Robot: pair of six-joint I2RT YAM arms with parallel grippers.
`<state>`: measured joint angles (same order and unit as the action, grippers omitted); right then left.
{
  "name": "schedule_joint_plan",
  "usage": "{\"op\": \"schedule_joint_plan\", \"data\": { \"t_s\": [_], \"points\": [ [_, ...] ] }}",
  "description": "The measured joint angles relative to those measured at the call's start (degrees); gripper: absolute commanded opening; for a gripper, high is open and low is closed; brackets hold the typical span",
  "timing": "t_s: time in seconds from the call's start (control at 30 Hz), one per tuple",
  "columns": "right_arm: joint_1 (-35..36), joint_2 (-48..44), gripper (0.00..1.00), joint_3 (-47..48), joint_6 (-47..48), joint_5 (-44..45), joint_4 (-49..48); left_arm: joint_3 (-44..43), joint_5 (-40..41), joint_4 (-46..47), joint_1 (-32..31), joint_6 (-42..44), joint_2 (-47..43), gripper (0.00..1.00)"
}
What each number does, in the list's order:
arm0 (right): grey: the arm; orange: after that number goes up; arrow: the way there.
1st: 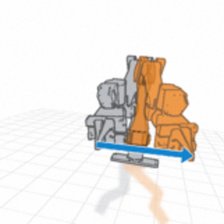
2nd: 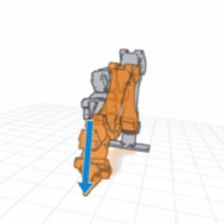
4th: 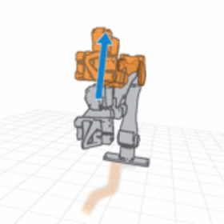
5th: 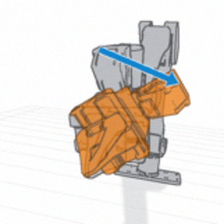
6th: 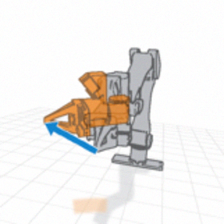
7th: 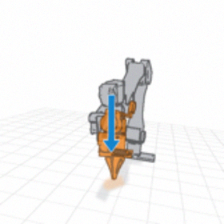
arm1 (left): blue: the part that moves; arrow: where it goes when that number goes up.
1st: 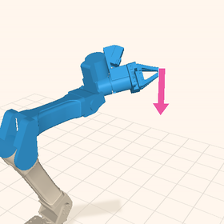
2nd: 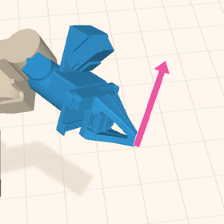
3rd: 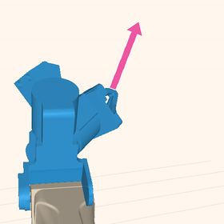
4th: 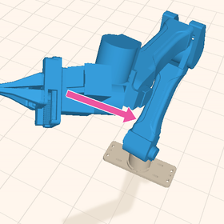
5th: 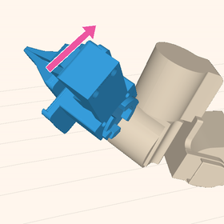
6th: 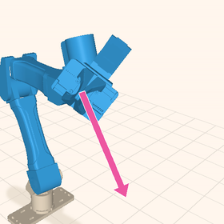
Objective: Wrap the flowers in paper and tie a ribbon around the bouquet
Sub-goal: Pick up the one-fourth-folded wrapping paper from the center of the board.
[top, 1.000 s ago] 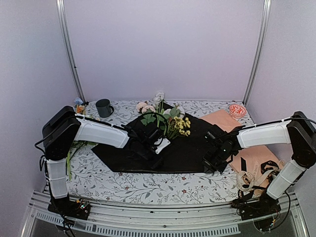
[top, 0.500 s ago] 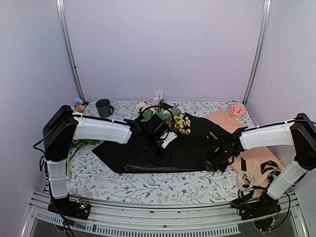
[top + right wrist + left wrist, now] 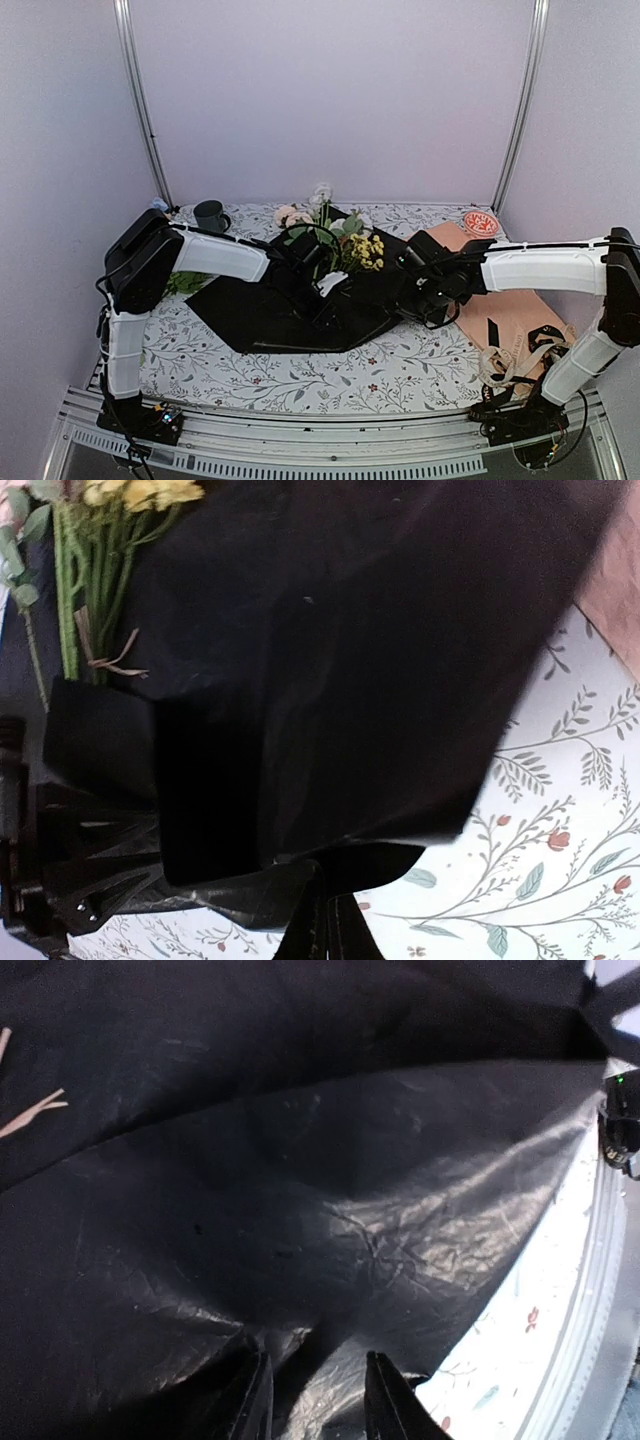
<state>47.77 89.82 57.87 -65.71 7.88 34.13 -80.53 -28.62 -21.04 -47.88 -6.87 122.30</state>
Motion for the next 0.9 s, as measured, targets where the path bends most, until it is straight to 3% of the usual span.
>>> {"op": "schedule_joint_plan", "data": {
  "t_s": [0.1,0.27,0.37,0.5,0.7,0.73,0.77,0.9],
  "points": [
    [2.89,0.0,0.05,3.17,3.96,2.64,-0.5,0.02,-1.81,0.15,0.31,-0.28,0.17,0.32],
    [5.18,-0.13,0.48,2.1,9.86,2.1,-5.22,0.48,-3.37,1.01,0.33,-0.83,0.31,0.31],
    [5.31,-0.44,0.67,-3.26,10.93,0.33,-7.85,0.83,-4.07,1.49,0.39,-1.22,0.31,0.31],
    [5.03,-0.46,0.73,-8.98,10.6,-1.22,-9.64,1.03,-4.46,1.86,0.44,-1.55,0.31,0.31],
    [4.68,-0.46,0.74,-9.68,10.05,-2.67,-15.56,1.33,-4.85,2.43,0.44,-1.75,0.31,0.3],
    [4.68,-0.72,0.83,-10.16,10.03,-2.69,-17.14,1.36,-4.87,2.47,0.44,-1.77,0.31,0.3],
    [4.68,-1.44,0.98,-11.19,9.97,-2.69,-18.88,1.42,-4.96,2.58,0.44,-1.77,0.31,0.31],
    [4.55,-10.08,0.99,-19.39,9.53,-1.53,-25.57,1.62,-5.31,2.97,0.52,-1.77,0.31,0.3]
  ]
}}
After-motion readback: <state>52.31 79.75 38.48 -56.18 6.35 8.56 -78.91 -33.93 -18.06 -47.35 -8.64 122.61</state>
